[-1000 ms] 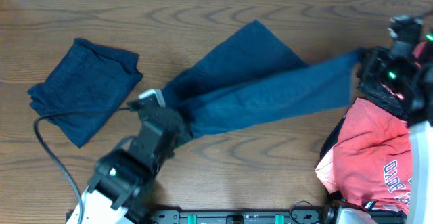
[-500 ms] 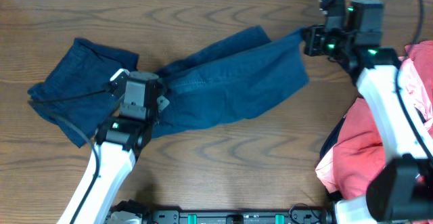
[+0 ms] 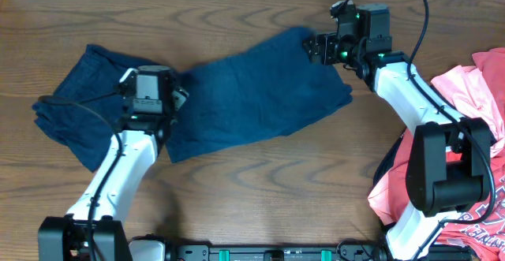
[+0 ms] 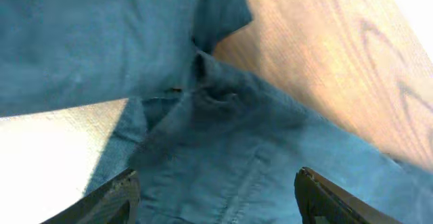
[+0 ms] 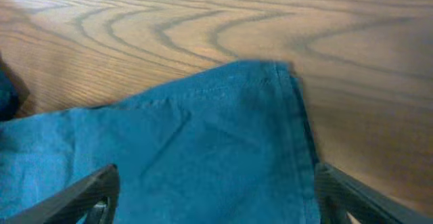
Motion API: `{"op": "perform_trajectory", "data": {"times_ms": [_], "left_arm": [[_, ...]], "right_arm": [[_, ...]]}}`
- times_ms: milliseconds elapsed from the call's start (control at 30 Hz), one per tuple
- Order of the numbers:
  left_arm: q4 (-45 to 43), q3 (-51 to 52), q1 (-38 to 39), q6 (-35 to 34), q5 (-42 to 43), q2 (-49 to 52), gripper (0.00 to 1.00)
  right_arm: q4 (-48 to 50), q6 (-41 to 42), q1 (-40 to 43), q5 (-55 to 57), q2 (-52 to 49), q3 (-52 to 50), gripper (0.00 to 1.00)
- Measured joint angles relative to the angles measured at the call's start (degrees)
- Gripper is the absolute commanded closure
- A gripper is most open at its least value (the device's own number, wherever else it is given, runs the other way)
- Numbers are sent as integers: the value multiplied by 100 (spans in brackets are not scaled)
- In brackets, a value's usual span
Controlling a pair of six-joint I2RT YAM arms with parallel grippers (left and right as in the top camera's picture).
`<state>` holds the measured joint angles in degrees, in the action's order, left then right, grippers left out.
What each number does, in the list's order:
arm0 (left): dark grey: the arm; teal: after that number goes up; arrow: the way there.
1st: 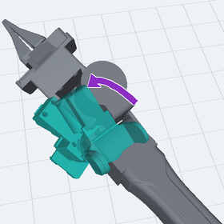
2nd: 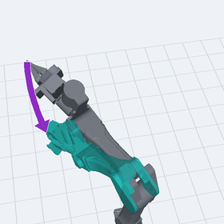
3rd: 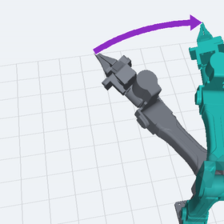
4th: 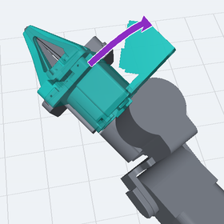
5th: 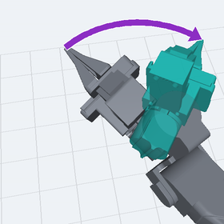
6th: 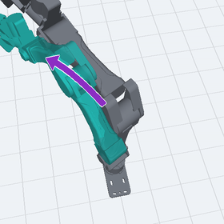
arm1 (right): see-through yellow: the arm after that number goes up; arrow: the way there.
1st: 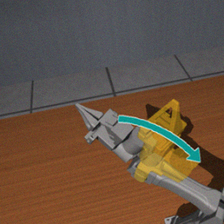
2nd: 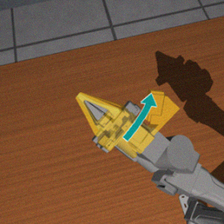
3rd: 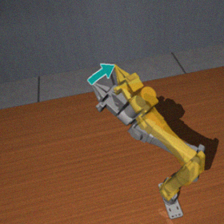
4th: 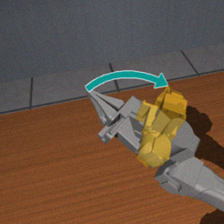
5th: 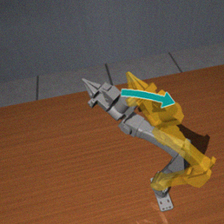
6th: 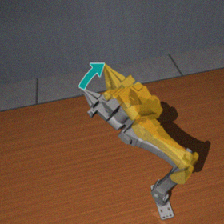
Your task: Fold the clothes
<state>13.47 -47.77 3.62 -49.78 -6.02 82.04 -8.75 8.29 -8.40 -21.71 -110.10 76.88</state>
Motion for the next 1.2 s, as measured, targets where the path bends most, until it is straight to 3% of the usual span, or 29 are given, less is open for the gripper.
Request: {"op": "perform_trajectory", "data": {"times_ms": [133,233,500,667,1067,1200], "left_arm": [[601,-9,-212,35,385,0,25],[1209,-17,-212,44,555,0,25],[1690,-15,-212,74,697,4,13],[1703,-13,-212,74,715,4,12],[1908,-4,-199,72,848,13,2],[1836,-2,-131,74,896,118,0]], "right_arm": [[-702,-20,2,170,2,28,54],[-1355,7,2,509,-7,28,73],[-2269,-103,7,859,-446,39,80],[-2940,-216,33,1176,-765,142,97],[-4332,562,439,3084,-761,208,99],[-4651,850,693,3373,-765,166,93]]}}
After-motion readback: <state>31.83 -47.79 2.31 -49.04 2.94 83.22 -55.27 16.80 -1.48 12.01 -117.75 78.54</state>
